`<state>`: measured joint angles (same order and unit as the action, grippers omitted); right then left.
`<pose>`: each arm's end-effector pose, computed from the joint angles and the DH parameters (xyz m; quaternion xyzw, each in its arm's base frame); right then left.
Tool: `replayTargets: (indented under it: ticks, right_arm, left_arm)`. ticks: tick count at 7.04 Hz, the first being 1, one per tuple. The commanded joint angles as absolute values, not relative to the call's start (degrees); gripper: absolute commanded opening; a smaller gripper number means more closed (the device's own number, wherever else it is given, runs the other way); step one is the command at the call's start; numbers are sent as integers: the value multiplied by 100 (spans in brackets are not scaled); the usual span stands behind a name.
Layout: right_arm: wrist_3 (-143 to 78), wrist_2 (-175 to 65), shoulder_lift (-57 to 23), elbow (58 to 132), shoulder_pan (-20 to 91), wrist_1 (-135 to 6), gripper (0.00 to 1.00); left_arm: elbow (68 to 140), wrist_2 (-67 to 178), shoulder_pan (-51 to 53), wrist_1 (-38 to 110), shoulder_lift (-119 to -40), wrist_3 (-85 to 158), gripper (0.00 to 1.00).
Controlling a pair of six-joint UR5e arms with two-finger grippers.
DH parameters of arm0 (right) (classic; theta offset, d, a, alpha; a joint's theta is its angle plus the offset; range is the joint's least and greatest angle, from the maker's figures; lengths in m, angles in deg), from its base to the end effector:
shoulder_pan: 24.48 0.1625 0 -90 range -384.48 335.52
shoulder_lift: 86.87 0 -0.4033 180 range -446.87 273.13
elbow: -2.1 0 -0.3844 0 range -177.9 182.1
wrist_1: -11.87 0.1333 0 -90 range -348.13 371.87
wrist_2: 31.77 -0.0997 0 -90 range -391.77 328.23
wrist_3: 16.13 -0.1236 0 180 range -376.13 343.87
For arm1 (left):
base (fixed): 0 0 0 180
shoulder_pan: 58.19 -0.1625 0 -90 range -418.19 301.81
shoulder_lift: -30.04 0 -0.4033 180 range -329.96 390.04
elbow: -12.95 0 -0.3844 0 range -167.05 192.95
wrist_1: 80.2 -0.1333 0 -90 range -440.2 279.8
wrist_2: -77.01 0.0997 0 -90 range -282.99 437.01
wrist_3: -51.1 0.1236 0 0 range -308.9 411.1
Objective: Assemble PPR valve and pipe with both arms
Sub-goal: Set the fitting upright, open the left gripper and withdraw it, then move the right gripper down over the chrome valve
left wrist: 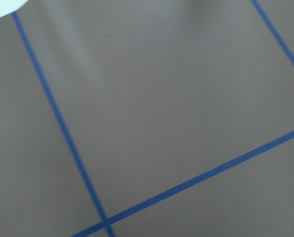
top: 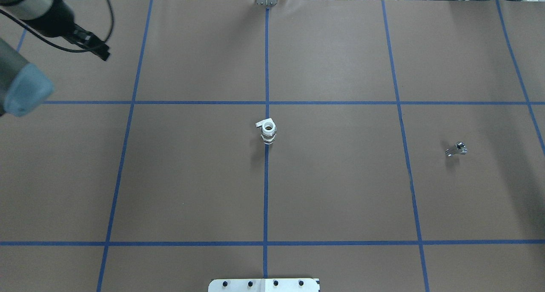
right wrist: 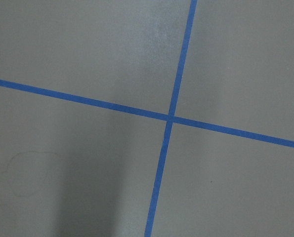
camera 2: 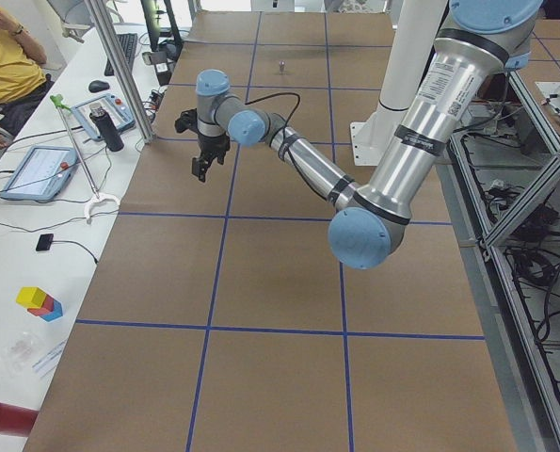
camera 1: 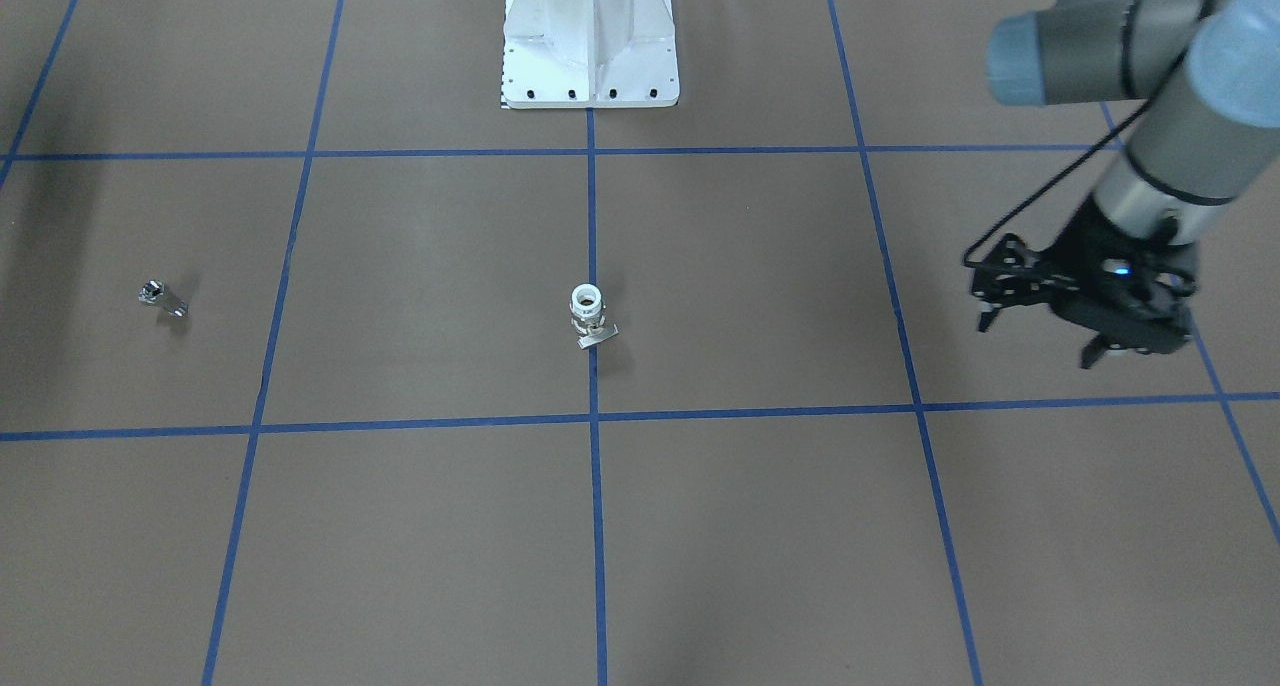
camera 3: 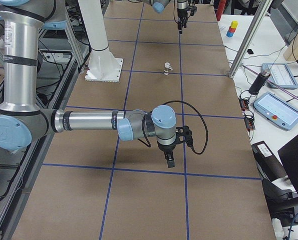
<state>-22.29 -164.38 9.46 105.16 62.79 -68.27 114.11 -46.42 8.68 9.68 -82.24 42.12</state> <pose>0.0277 -0.4607 0.5770 0.1061 -0.3689 -0.0248 0.9231 0.1811 -0.5899 0.3553 0.1877 0.3407 0.1948 0.9004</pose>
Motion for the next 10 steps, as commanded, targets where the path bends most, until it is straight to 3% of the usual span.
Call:
replayTargets:
  ticks: [1,5,8,10]
  right_arm:
    - [-3523,-16484,920,11124,5773,-6846,100]
    - [-5590,-15722,920,11741,4139,-6759,100]
    - [-6954,-14458,1025,11575,2812,-5950,99]
    - [-6956,-14427,1016,10902,2720,-4885,98]
  left_arm:
    - [11342,-4788,2297,1049,-7143,5913,100]
    - [11253,-6153,3436,1067,-6340,5798,100]
    - [11271,-6159,3436,1077,-6312,5787,100]
    - [11253,-6151,3436,1077,-6321,5787,100]
